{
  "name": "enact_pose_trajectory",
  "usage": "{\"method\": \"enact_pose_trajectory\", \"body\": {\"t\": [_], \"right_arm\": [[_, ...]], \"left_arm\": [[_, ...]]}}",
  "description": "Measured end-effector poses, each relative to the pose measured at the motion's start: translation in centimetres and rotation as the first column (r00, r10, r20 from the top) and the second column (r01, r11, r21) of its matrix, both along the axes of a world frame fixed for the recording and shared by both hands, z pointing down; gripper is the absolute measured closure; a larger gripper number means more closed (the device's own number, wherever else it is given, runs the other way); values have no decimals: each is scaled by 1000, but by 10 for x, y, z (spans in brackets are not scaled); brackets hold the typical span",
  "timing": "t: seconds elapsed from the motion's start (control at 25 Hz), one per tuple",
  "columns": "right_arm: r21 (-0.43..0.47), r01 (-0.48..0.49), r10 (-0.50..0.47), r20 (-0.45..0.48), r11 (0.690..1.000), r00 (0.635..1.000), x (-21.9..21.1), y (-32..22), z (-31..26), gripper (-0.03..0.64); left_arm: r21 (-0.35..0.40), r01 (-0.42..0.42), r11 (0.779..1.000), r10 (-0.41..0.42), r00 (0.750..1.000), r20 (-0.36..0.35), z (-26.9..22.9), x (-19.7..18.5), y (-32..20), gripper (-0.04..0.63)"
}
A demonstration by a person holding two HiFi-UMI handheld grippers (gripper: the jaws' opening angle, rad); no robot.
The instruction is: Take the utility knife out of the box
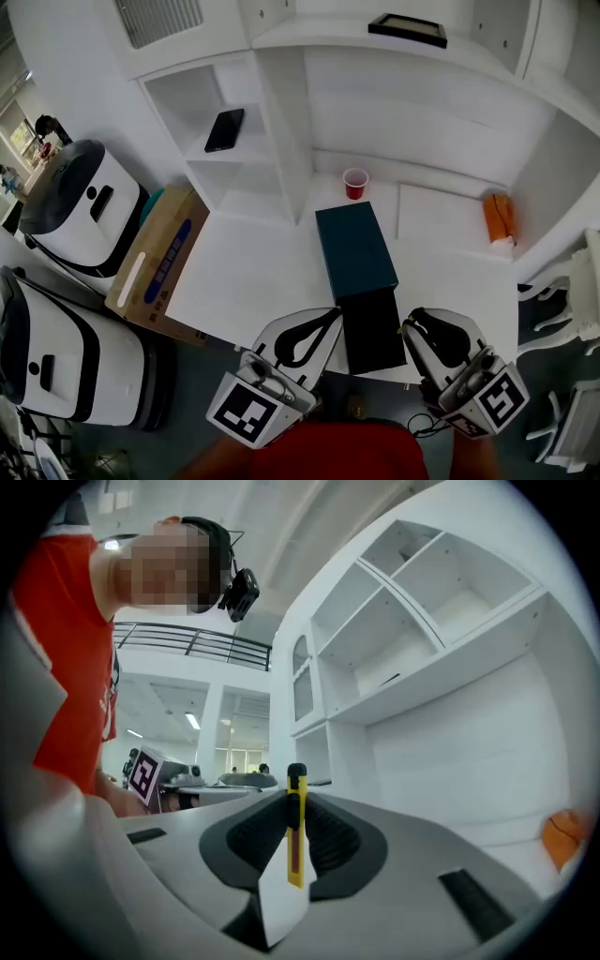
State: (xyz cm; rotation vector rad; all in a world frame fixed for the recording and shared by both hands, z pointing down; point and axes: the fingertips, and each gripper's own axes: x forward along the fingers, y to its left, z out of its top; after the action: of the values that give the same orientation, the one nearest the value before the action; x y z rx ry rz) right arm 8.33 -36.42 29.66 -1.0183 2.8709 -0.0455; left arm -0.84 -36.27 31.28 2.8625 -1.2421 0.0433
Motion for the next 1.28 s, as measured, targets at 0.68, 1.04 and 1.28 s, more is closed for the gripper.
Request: {"method": "enact_pose_trajectory", "body": {"t": [0.68,1.04,1.28], "right_arm": [[46,-42,40,56,998,998,-4,15,-19,538],[53,-25,22,53,998,998,-14,13,-22,539],[52,-24,21,55,998,998,-16,13,-25,538]], "left_arm": [[17,-36,999,36,999,12,-9,14,13,588],[16,-32,999,32,999,11,-9,9,12,588],[18,-37,999,36,999,8,-10,6,11,588]]}}
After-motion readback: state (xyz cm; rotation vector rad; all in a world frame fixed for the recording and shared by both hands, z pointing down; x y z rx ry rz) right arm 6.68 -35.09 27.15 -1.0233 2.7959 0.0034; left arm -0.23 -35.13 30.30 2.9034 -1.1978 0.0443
